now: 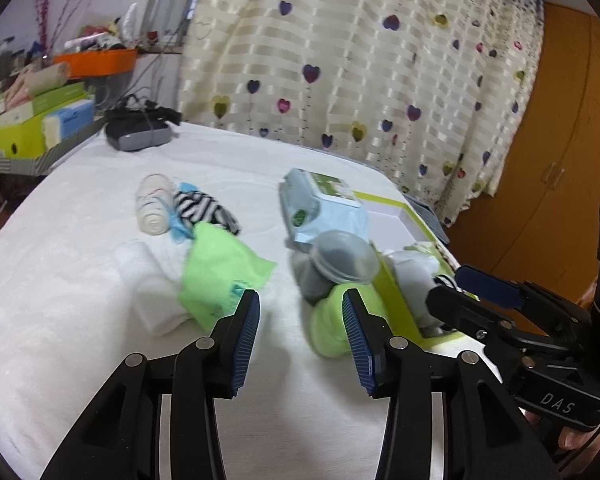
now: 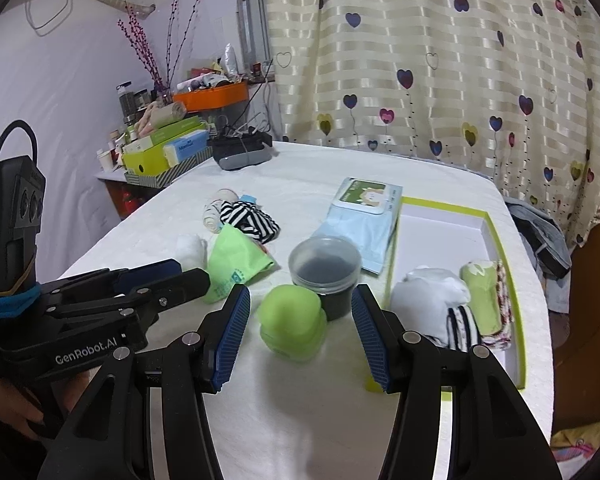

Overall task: Organize soft objects
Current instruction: 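Move the left gripper to the green cloth while the right approaches the plastic bag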

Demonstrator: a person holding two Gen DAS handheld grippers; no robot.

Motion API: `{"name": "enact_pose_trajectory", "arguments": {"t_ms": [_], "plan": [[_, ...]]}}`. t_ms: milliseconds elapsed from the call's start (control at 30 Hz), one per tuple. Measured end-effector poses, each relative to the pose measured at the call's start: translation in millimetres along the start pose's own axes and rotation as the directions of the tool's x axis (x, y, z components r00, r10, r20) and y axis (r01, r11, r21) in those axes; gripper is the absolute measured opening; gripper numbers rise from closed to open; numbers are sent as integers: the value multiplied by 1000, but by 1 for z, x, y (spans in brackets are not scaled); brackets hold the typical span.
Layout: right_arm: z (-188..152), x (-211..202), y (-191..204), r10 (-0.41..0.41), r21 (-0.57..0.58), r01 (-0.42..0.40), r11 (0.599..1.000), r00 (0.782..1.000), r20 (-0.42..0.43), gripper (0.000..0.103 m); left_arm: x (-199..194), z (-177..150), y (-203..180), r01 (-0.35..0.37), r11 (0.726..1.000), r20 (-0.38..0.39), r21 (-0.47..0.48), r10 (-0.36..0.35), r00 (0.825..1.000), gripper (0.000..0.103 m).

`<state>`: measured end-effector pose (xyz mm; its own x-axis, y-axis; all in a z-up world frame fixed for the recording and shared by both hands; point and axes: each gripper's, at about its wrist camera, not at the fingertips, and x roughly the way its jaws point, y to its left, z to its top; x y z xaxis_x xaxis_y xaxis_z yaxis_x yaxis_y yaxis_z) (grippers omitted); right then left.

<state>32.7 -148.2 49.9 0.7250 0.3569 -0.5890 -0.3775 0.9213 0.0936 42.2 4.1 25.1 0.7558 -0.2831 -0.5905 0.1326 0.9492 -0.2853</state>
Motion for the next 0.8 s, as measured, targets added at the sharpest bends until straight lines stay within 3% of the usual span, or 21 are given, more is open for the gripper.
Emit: {"name": "enact_pose_trajectory", "arguments": {"t_ms": [367,800], "plan": [[5,18,23,51,-47,-52,998,999,-19,54,10,2,46,-64,996,-25,-70,63,998,52],[9,32,10,53,-26,-54,998,998,-34,54,75,16,51,-84,996,-85,9,85,993,55]]}}
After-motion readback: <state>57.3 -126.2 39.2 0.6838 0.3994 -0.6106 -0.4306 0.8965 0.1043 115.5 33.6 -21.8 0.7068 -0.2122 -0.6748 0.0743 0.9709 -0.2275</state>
